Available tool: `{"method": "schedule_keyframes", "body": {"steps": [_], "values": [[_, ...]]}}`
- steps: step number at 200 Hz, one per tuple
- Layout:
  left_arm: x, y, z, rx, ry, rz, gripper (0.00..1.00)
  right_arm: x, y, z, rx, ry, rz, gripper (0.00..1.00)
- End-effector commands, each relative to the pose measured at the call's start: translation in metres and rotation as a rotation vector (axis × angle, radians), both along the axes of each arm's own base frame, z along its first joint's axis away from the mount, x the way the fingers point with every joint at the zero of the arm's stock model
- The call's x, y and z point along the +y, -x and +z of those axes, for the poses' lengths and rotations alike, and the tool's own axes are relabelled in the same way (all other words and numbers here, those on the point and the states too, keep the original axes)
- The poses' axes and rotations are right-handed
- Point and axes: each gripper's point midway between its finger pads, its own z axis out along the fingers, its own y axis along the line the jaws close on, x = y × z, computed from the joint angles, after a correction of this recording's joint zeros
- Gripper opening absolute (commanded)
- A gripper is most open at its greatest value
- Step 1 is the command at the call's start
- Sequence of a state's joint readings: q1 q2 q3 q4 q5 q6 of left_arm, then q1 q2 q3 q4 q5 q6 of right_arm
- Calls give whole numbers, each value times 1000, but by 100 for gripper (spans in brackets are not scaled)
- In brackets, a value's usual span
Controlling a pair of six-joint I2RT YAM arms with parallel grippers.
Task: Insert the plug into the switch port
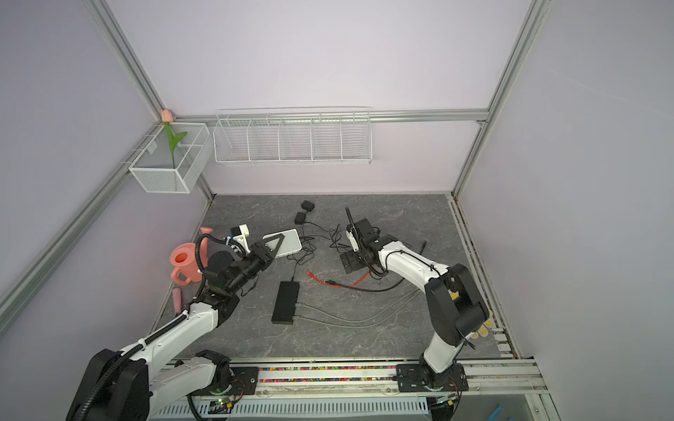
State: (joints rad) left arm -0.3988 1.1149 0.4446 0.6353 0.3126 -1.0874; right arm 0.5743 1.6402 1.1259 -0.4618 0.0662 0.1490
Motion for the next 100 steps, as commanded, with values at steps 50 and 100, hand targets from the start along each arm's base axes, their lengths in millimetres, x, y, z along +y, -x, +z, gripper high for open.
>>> {"method": "schedule_keyframes", "body": {"steps": [50, 100], "values": [[-22, 13, -64, 112, -74, 187, 0, 18, 72, 20, 33, -399, -59, 92], [-39, 25, -113, 198, -22, 269, 0, 53, 94, 33, 95, -625, -1, 91]]}}
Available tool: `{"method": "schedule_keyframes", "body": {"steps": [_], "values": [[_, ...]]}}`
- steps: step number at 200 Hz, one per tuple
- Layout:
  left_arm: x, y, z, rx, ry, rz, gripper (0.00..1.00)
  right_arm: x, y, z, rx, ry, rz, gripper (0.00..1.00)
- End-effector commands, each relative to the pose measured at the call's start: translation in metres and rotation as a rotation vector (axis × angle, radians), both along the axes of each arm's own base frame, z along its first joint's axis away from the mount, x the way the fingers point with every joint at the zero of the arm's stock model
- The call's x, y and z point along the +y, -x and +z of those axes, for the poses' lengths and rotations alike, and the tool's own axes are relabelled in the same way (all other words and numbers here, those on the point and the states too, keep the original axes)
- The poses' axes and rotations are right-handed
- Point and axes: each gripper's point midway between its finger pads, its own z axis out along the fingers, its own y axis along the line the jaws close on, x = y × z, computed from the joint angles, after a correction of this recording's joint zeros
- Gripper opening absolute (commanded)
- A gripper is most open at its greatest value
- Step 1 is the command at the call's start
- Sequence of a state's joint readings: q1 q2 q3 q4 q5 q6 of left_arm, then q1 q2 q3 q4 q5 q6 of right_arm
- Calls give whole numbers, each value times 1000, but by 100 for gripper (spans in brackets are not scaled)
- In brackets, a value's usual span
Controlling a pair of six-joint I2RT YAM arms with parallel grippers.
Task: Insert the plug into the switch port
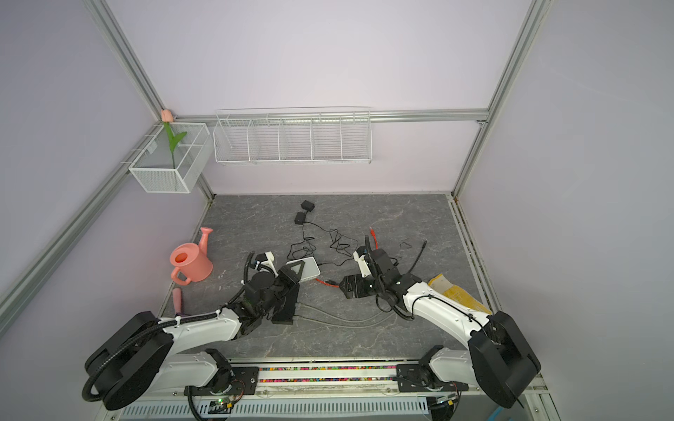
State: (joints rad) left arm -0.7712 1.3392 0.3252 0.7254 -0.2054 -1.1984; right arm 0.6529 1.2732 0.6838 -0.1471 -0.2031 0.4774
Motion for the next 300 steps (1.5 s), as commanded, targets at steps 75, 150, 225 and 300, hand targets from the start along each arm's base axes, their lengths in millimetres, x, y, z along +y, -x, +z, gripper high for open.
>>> {"method": "schedule_keyframes", "body": {"steps": [75, 150, 225, 300], "values": [[-31, 23, -30, -118, 129, 117, 48, 21, 10, 3, 48, -161, -32, 90], [-19, 24, -9, -143, -247, 11, 99, 4, 3, -20, -9, 148, 110, 60], [24, 20, 18, -101, -480, -22, 92, 42, 21, -46, 75, 113, 182, 59], [-16, -11, -7, 47, -620, -395, 62, 70, 1, -69, 109, 105, 172, 32]]}}
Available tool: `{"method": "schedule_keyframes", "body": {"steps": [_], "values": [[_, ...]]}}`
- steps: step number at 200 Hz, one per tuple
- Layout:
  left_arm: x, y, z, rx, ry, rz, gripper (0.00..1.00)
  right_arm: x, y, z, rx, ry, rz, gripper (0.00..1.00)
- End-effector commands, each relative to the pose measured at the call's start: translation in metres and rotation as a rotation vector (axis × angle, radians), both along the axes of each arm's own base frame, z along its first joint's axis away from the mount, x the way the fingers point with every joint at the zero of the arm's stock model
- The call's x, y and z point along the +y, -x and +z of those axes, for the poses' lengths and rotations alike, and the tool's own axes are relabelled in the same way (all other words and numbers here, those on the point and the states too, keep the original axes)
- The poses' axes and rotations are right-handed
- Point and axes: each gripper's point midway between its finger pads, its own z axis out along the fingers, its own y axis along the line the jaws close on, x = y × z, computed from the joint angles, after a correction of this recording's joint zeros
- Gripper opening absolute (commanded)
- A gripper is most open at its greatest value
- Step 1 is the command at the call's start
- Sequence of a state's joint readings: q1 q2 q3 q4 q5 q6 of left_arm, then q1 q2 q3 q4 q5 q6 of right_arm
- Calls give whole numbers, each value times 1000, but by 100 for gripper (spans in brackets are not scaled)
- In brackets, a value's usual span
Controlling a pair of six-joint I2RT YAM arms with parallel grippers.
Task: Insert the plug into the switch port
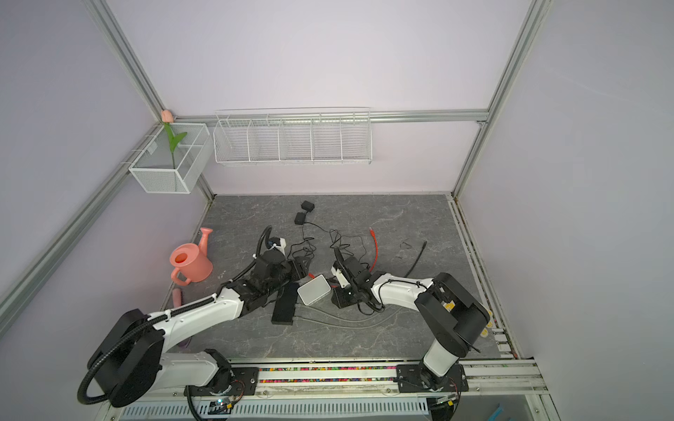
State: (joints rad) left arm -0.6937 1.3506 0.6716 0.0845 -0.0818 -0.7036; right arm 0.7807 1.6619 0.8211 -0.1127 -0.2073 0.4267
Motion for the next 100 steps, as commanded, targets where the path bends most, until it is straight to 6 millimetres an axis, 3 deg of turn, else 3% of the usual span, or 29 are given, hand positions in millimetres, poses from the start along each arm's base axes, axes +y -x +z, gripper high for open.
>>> {"method": "schedule_keyframes", "body": {"steps": [1, 21, 27, 61, 100], "values": [[-10, 10, -8, 62, -88, -135, 62, 19, -11, 7, -22, -50, 1, 32], [-11, 4, -10, 39, -109, -152, 59, 20, -14, -1, -6, -43, -15, 30], [-10, 3, -12, 47, -113, -152, 59, 29, -22, 6, -18, -59, -16, 29], [-5, -3, -42, 175, -133, -176, 59, 45, -40, -6, -10, -56, -17, 27], [6, -7, -51, 182, -113, -143, 59, 59, -84, -5, -49, -29, -3, 26]]}}
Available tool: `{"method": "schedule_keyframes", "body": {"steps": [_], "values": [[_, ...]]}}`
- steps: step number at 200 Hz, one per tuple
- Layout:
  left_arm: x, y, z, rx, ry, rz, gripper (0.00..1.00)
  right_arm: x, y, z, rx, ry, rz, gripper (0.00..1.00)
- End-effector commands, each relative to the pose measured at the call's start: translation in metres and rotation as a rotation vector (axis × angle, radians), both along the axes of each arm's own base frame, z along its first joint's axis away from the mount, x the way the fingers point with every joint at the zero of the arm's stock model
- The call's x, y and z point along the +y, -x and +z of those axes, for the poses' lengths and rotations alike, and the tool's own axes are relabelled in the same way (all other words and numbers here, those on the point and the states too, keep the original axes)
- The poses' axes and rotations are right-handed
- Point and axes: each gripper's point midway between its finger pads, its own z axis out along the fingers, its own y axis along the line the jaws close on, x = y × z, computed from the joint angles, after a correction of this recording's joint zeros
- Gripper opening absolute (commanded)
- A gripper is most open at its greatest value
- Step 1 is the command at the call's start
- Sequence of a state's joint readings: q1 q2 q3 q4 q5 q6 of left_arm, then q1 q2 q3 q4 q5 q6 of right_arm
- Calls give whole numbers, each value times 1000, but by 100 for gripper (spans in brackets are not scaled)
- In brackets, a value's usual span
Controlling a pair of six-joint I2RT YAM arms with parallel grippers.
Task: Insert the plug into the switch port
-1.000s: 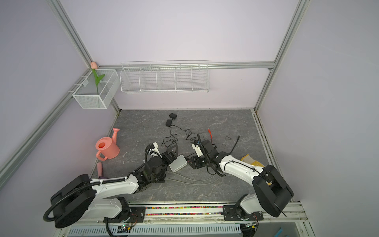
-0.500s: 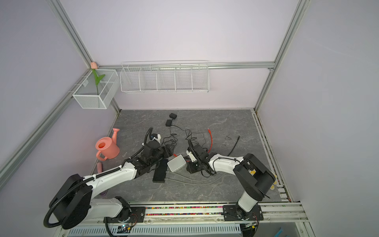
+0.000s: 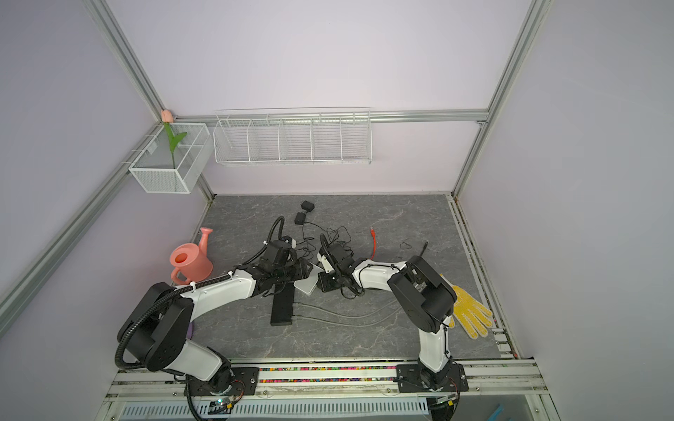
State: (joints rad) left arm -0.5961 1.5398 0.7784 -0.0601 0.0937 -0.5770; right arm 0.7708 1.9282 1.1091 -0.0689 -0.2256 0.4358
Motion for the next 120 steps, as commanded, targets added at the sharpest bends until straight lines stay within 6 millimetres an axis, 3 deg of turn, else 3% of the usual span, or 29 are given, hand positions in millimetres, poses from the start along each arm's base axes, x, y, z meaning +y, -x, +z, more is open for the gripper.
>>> {"method": "schedule_keyframes", "body": {"steps": [1, 31, 57, 86, 120], "values": [[2, 1, 4, -7, 11, -23, 59, 0, -25, -3, -18, 30, 1, 26], [9, 0, 12, -28, -12, -10, 59, -6, -56, 7, -27, 51, 4, 29], [23, -4, 19, -50, -23, 21, 59, -28, -51, 28, -96, 114, 21, 36], [34, -17, 25, -65, -19, 50, 59, -59, -45, 25, -135, 242, 51, 47], [34, -30, 26, -64, -103, 15, 67, -54, -35, 11, -142, 311, 185, 56]]}}
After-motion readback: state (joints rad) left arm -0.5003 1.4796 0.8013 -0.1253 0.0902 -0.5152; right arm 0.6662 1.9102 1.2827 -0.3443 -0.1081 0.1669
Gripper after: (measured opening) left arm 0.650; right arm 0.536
